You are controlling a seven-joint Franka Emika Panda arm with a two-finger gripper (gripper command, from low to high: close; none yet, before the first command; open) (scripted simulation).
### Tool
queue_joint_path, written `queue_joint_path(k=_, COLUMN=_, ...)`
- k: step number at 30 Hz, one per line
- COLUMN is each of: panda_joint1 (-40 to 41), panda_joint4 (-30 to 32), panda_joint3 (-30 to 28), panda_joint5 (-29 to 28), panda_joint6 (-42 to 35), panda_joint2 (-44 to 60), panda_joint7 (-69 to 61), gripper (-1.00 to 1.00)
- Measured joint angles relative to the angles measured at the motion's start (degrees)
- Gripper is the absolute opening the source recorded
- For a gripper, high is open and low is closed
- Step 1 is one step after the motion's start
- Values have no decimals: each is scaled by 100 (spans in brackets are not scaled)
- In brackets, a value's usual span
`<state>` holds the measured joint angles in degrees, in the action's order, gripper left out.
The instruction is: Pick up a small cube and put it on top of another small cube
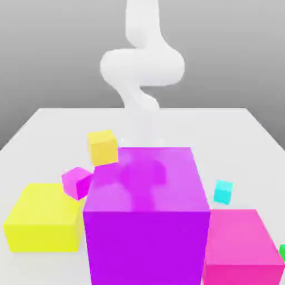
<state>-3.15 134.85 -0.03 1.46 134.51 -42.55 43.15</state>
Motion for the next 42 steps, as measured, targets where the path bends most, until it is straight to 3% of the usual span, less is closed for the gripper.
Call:
queue_joint_path(k=21, panda_joint1=-2515, panda_joint4=2567, panda_joint3=893, panda_joint5=831, panda_joint6=2286, panda_joint2=2764, panda_joint7=-1932, gripper=0)
queue_joint_path(k=26, panda_joint1=-2956, panda_joint4=3181, panda_joint3=1279, panda_joint5=720, panda_joint6=2844, panda_joint2=3399, panda_joint7=-2153, gripper=0)
queue_joint_path(k=31, panda_joint1=-3065, panda_joint4=3531, panda_joint3=1554, panda_joint5=217, panda_joint6=3385, panda_joint2=4035, panda_joint7=-2028, gripper=0)
queue_joint_path(k=33, panda_joint1=-3035, panda_joint4=3488, panda_joint3=1516, panda_joint5=-61, panda_joint6=3591, panda_joint2=4298, panda_joint7=-1867, gripper=0)
queue_joint_path(k=38, panda_joint1=-3566, panda_joint4=3354, panda_joint3=757, panda_joint5=-808, panda_joint6=4115, panda_joint2=4955, panda_joint7=-1368, gripper=0)
queue_joint_path(k=42, panda_joint1=-4173, panda_joint4=3279, panda_joint3=129, panda_joint5=-979, panda_joint6=4548, panda_joint2=5468, panda_joint7=-1206, gripper=0)
